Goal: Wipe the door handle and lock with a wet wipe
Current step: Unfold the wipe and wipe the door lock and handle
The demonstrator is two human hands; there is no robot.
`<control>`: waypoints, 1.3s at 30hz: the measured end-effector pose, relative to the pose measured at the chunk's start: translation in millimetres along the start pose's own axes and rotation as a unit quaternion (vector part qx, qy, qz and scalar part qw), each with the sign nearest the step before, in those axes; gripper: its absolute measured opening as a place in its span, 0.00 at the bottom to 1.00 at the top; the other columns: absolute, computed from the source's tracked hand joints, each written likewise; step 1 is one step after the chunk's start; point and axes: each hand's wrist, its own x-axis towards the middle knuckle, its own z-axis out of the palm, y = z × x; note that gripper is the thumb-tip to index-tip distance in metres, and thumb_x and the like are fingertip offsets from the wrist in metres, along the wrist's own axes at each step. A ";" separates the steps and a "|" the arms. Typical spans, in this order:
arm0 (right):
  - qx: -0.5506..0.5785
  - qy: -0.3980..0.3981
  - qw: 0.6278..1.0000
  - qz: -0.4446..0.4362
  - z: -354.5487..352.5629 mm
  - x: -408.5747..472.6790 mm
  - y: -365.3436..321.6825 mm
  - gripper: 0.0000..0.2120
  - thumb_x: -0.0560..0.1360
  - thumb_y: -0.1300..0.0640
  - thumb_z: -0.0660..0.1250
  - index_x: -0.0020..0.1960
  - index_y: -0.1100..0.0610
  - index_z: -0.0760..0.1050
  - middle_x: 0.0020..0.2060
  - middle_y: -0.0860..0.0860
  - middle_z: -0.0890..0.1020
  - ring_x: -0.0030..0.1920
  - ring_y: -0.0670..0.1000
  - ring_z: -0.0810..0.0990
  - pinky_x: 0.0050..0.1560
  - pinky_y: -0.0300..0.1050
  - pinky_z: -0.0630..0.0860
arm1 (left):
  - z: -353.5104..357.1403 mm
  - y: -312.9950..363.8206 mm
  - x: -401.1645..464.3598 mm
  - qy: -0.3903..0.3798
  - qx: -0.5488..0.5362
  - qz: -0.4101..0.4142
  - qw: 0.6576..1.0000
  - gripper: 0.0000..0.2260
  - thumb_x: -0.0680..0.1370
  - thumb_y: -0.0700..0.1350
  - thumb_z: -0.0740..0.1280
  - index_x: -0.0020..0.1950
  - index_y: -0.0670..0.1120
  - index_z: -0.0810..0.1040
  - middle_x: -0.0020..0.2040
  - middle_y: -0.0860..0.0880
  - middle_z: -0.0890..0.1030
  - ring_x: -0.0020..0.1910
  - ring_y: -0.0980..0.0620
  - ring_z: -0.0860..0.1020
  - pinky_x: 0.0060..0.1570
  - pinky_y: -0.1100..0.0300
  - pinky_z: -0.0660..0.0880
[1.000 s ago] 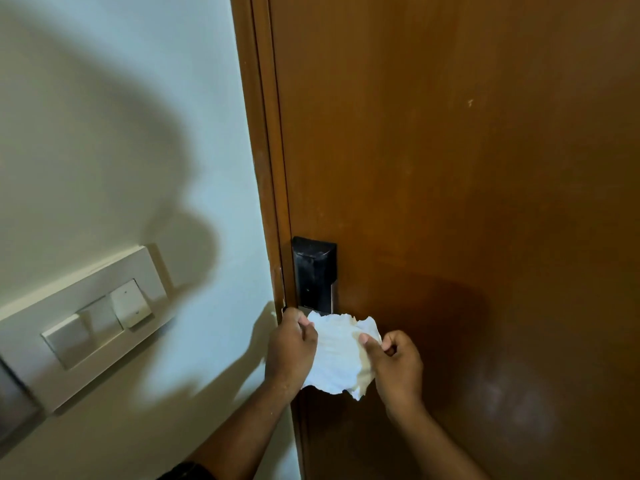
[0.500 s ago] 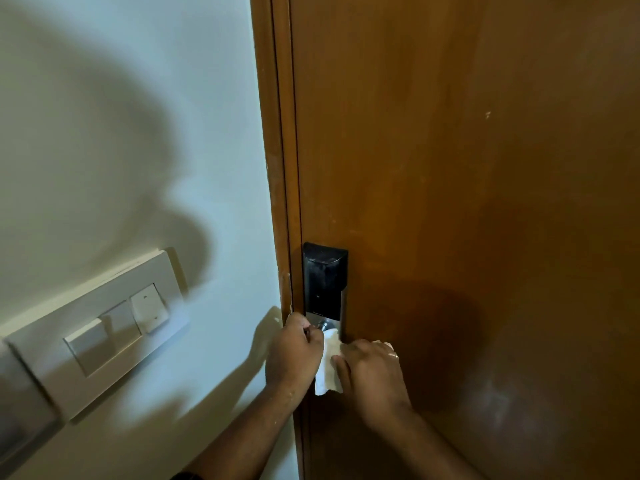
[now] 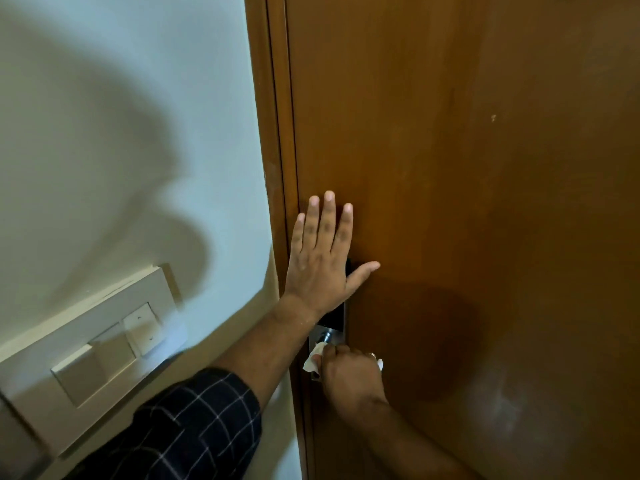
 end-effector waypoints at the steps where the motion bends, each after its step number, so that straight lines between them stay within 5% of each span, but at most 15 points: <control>1: 0.025 -0.014 1.000 -0.008 5.0 3.4 -1.5 0.12 0.78 0.51 0.61 0.53 0.56 0.80 0.45 0.56 0.85 0.41 0.56 0.84 0.40 0.49 0.78 | 1.1 0.2 10.0 0.014 0.000 0.005 1.000 0.44 0.76 0.73 0.50 0.81 0.44 0.47 0.81 0.38 0.52 0.80 0.39 0.46 0.78 0.44 0.41; 3: 0.065 -0.035 0.997 -0.011 15.3 12.5 -3.4 0.15 0.81 0.56 0.52 0.61 0.54 0.75 0.54 0.56 0.82 0.49 0.58 0.82 0.47 0.52 0.76 | 3.1 0.8 31.7 0.043 -0.003 0.010 0.999 0.47 0.74 0.75 0.51 0.81 0.43 0.49 0.80 0.37 0.54 0.80 0.38 0.49 0.78 0.44 0.41; 11: 0.077 -0.057 0.993 0.066 19.5 38.7 -13.7 0.13 0.81 0.55 0.57 0.48 0.58 0.78 0.40 0.56 0.84 0.40 0.57 0.84 0.32 0.47 0.69 | 12.5 6.0 63.8 0.116 -0.021 0.013 0.993 0.49 0.71 0.77 0.54 0.79 0.43 0.54 0.79 0.36 0.59 0.79 0.36 0.53 0.78 0.43 0.45; 16: 0.078 0.027 0.997 -0.013 7.2 16.7 2.9 0.10 0.72 0.50 0.69 0.33 0.51 0.78 0.21 0.49 0.79 0.18 0.48 0.76 0.19 0.37 0.64 | 12.0 4.6 65.2 0.131 -0.031 0.012 0.991 0.48 0.71 0.77 0.55 0.79 0.43 0.56 0.79 0.36 0.60 0.78 0.36 0.54 0.78 0.43 0.46; 19: 0.080 -0.019 0.993 -0.083 16.7 3.3 25.3 0.15 0.80 0.45 0.54 0.52 0.54 0.75 0.40 0.53 0.84 0.34 0.52 0.81 0.30 0.44 0.70 | 12.8 4.5 63.9 0.134 -0.034 0.013 0.990 0.48 0.71 0.77 0.55 0.79 0.43 0.55 0.79 0.36 0.60 0.78 0.36 0.54 0.77 0.43 0.46; 22: 0.057 -0.004 0.991 -0.117 17.5 -1.6 41.2 0.16 0.81 0.45 0.52 0.57 0.55 0.71 0.48 0.57 0.83 0.43 0.57 0.81 0.44 0.52 0.75 | 12.9 4.9 64.7 0.138 -0.039 0.013 0.990 0.48 0.71 0.77 0.55 0.79 0.44 0.55 0.79 0.36 0.60 0.78 0.36 0.55 0.77 0.43 0.46; 26: 0.070 0.013 0.994 -0.078 19.5 -1.0 26.3 0.18 0.81 0.44 0.53 0.53 0.55 0.75 0.43 0.55 0.84 0.39 0.57 0.82 0.38 0.50 0.75 | 13.4 6.6 64.0 0.145 -0.044 0.008 0.988 0.48 0.72 0.77 0.55 0.79 0.44 0.56 0.78 0.36 0.61 0.78 0.36 0.56 0.77 0.43 0.46; 29: 0.072 0.016 0.997 -0.007 14.7 15.6 -2.3 0.10 0.80 0.51 0.59 0.54 0.53 0.77 0.38 0.54 0.83 0.33 0.55 0.83 0.29 0.48 0.76 | 14.8 6.9 65.8 0.154 -0.046 0.006 0.987 0.48 0.71 0.77 0.56 0.78 0.43 0.57 0.78 0.36 0.62 0.78 0.36 0.57 0.77 0.43 0.46; 33: 0.063 -0.048 0.990 0.117 12.7 39.3 -20.1 0.17 0.82 0.50 0.55 0.46 0.58 0.79 0.34 0.54 0.82 0.36 0.55 0.83 0.32 0.47 0.77 | 15.5 6.6 66.3 0.162 -0.047 0.006 0.986 0.47 0.71 0.77 0.56 0.78 0.44 0.59 0.78 0.36 0.63 0.78 0.35 0.58 0.77 0.42 0.48; 39: 0.098 0.004 0.995 0.012 20.9 22.9 0.5 0.19 0.82 0.47 0.51 0.49 0.57 0.76 0.37 0.55 0.83 0.34 0.58 0.82 0.29 0.48 0.72 | 15.1 5.9 63.3 0.160 -0.040 0.006 0.986 0.47 0.72 0.77 0.55 0.78 0.43 0.59 0.78 0.37 0.63 0.78 0.35 0.59 0.77 0.42 0.49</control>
